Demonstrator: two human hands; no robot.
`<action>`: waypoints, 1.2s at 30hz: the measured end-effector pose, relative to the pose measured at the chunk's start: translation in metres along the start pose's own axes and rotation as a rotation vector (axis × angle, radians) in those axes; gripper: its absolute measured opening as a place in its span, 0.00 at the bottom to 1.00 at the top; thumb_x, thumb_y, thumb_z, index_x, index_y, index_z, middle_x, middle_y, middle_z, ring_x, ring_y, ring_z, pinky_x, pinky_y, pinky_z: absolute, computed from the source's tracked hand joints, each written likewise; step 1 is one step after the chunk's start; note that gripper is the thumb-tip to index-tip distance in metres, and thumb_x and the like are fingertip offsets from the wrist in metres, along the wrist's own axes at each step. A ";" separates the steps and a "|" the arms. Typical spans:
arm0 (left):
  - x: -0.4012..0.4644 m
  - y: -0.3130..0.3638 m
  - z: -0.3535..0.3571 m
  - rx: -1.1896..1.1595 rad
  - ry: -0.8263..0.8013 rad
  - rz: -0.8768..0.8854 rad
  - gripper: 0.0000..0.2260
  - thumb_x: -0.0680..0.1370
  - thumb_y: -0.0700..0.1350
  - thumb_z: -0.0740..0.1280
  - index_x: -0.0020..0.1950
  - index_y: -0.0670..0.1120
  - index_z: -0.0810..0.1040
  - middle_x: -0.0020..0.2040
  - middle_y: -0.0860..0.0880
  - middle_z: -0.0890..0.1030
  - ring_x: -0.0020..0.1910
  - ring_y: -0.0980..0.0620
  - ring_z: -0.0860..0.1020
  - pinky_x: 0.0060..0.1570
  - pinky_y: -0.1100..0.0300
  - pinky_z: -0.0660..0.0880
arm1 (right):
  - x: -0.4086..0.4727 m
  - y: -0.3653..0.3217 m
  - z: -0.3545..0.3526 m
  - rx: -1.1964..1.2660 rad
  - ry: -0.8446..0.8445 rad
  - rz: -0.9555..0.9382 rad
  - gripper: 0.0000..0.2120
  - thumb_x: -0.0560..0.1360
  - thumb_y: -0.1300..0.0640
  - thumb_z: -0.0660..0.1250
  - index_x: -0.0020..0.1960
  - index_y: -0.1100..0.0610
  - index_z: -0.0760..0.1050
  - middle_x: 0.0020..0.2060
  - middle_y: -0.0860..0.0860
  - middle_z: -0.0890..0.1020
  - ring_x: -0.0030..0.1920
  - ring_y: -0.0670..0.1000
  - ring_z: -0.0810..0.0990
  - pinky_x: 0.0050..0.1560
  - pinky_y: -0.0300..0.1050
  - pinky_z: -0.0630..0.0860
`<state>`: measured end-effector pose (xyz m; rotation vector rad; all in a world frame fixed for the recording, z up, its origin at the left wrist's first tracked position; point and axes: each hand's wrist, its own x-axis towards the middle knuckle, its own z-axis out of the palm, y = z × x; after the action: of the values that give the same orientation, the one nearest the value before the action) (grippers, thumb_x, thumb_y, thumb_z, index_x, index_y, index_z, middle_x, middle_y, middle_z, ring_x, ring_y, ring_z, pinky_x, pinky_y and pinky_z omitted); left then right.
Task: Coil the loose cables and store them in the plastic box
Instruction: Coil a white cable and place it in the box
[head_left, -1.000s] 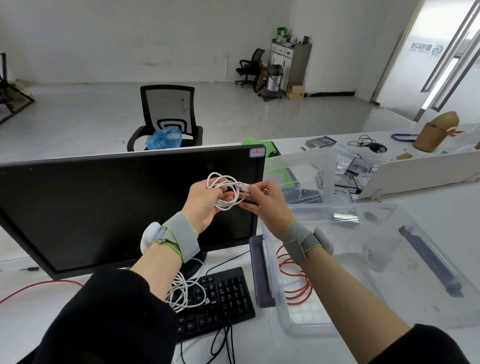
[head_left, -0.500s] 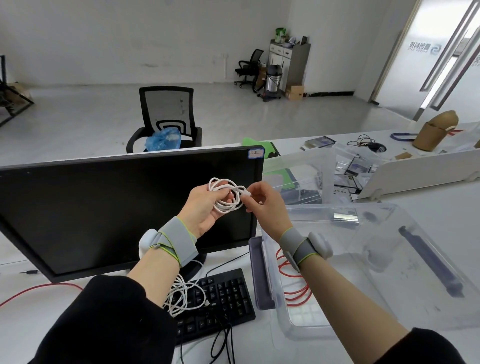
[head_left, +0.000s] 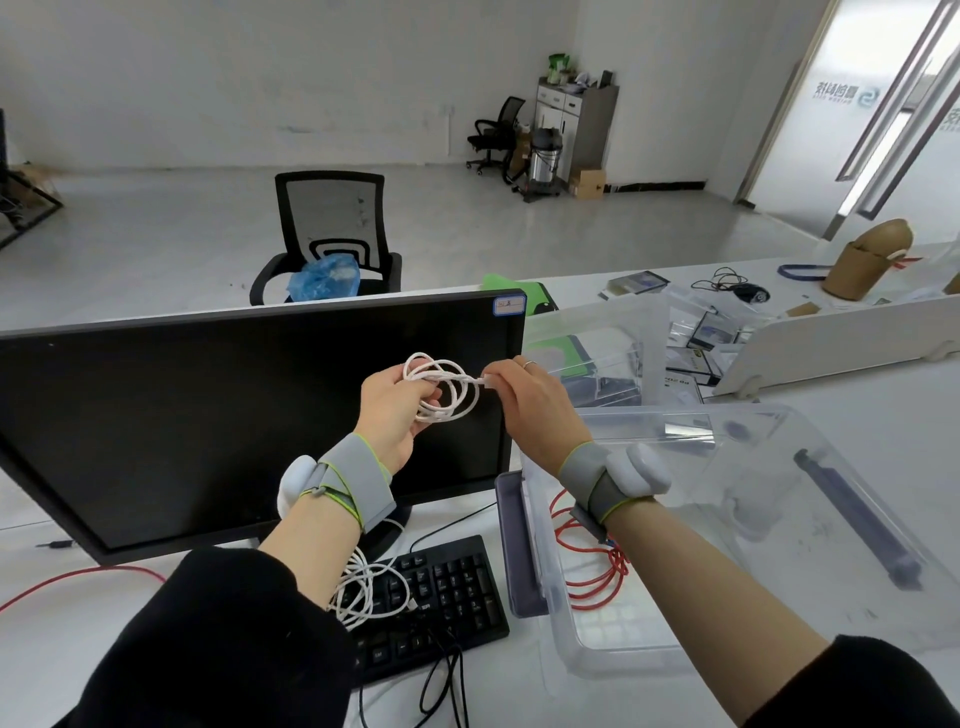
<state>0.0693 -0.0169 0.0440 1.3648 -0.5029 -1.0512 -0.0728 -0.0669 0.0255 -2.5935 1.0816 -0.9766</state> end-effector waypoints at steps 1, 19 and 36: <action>0.001 0.002 -0.002 -0.041 0.015 -0.012 0.12 0.76 0.29 0.59 0.42 0.43 0.77 0.36 0.45 0.75 0.32 0.53 0.73 0.31 0.64 0.74 | -0.001 0.003 0.000 0.006 0.003 0.020 0.10 0.79 0.65 0.58 0.55 0.66 0.76 0.46 0.62 0.78 0.45 0.60 0.76 0.46 0.49 0.72; -0.005 -0.006 0.008 -0.069 -0.164 0.003 0.11 0.78 0.29 0.57 0.45 0.41 0.76 0.42 0.43 0.78 0.41 0.49 0.77 0.40 0.59 0.76 | 0.005 -0.023 0.005 1.150 -0.130 0.852 0.12 0.80 0.59 0.59 0.54 0.65 0.78 0.42 0.57 0.80 0.41 0.50 0.79 0.50 0.44 0.78; -0.006 -0.009 0.002 0.380 -0.211 0.247 0.13 0.80 0.37 0.61 0.64 0.42 0.72 0.54 0.46 0.77 0.48 0.54 0.75 0.48 0.65 0.72 | 0.003 -0.024 0.011 0.905 -0.062 0.794 0.14 0.81 0.55 0.57 0.44 0.59 0.77 0.36 0.53 0.78 0.39 0.49 0.76 0.44 0.42 0.73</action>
<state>0.0621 -0.0120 0.0371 1.4796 -1.0426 -0.9291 -0.0501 -0.0531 0.0275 -1.3007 1.1291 -0.8620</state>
